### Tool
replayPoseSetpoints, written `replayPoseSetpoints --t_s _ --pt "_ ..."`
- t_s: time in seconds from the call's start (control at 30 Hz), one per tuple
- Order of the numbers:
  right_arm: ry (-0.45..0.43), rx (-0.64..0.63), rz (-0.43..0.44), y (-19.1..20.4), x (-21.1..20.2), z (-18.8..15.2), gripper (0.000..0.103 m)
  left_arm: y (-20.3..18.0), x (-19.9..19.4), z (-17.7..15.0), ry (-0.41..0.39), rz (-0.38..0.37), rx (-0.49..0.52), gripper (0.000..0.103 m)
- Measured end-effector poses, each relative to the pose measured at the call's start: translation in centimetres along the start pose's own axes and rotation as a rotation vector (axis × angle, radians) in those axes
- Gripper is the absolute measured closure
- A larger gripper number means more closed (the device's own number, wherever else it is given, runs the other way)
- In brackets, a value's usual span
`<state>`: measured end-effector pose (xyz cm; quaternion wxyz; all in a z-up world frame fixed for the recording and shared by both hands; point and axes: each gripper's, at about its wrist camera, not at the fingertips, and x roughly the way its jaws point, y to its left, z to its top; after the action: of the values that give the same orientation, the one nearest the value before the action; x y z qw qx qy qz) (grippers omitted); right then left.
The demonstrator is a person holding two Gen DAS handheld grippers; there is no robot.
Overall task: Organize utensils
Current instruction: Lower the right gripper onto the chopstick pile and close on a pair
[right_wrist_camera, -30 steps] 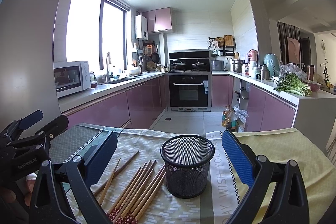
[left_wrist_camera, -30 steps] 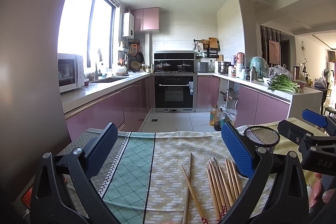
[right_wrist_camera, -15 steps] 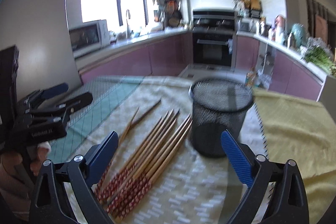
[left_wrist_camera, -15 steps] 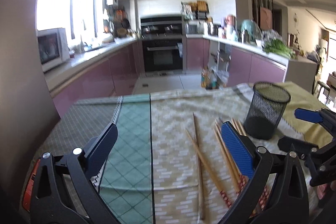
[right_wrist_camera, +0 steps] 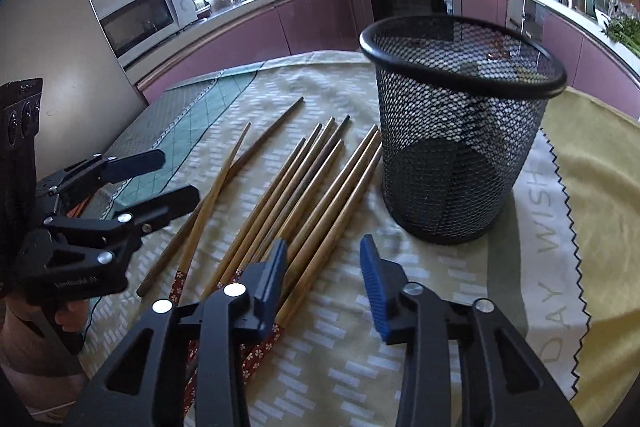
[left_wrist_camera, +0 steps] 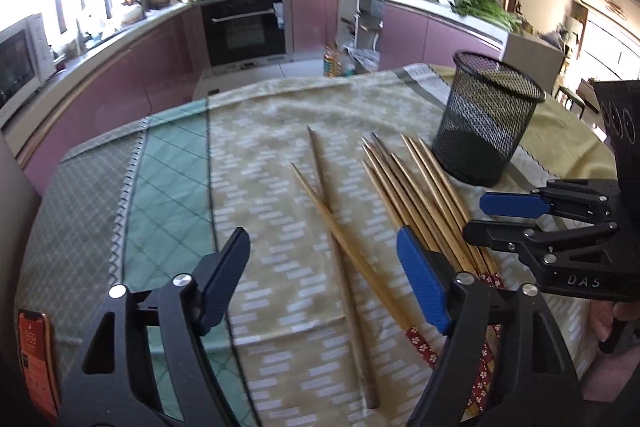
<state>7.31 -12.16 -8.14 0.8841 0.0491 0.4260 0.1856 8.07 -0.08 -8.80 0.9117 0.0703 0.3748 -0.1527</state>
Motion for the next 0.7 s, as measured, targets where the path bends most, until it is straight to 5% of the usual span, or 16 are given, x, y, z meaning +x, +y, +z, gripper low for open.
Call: replayPoseSetpoints --t_s 0.3,0.7 --pt "0.045 -0.008 0.024 -1.4 -0.6 -0.1 0.085 -0.5 3.6 -0.2 0.109 -0.129 -0.027 0.072" --pt "0.068 -0.042 -0.012 -0.8 0.4 0.5 0.085 1.7 3.4 0.0 0.136 -0.243 -0.118 0.088"
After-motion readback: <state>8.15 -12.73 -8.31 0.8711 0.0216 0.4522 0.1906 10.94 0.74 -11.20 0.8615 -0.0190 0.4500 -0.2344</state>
